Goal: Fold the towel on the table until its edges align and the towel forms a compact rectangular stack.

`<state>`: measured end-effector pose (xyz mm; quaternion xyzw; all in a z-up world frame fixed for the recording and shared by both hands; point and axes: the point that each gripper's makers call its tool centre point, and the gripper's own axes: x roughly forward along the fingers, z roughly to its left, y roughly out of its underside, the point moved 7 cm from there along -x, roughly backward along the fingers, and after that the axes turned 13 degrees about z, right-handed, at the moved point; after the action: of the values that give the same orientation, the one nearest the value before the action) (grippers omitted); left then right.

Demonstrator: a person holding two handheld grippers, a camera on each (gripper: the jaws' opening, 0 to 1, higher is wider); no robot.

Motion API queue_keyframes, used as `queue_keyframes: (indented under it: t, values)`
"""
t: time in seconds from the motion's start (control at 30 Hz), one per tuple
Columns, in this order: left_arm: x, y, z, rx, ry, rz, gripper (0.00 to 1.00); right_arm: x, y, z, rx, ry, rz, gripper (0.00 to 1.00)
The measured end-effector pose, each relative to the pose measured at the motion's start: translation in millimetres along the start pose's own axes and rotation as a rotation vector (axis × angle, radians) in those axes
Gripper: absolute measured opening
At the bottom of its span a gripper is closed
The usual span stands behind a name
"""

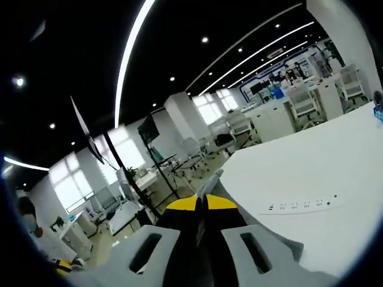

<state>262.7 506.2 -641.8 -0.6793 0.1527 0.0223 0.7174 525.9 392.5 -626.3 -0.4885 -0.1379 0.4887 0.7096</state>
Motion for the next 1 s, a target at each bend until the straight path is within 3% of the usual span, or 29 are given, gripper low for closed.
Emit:
queue_keyframes:
  t: [0.33,0.5,0.7,0.77,0.87,1.0]
  values:
    - [-13.8,24.3,49.7,-0.072,-0.127,0.029,0.05,51.5,11.8,25.2,-0.033,-0.045,0.075,0.01]
    - [-15.1,49.5,81.2,-0.145,-0.21,0.043,0.05,77.0,20.5,31.3,-0.058,-0.051,0.104,0.01]
    - [-18.6,70.0,99.2,-0.199,-0.283,0.065,0.05,109.0,40.8,37.3,-0.044,-0.063,0.151,0.01]
    - [-21.1,78.3,104.2,-0.248,-0.301,0.061,0.05,117.5,45.9,40.3,-0.035,-0.07,0.148,0.01]
    - [-23.2,86.0,107.9,-0.242,-0.328,0.079,0.05,130.0,51.9,44.7,-0.022,-0.08,0.147,0.0]
    - [-26.5,99.3,121.4,-0.295,-0.381,0.06,0.05,150.0,63.5,50.7,-0.018,-0.081,0.155,0.0]
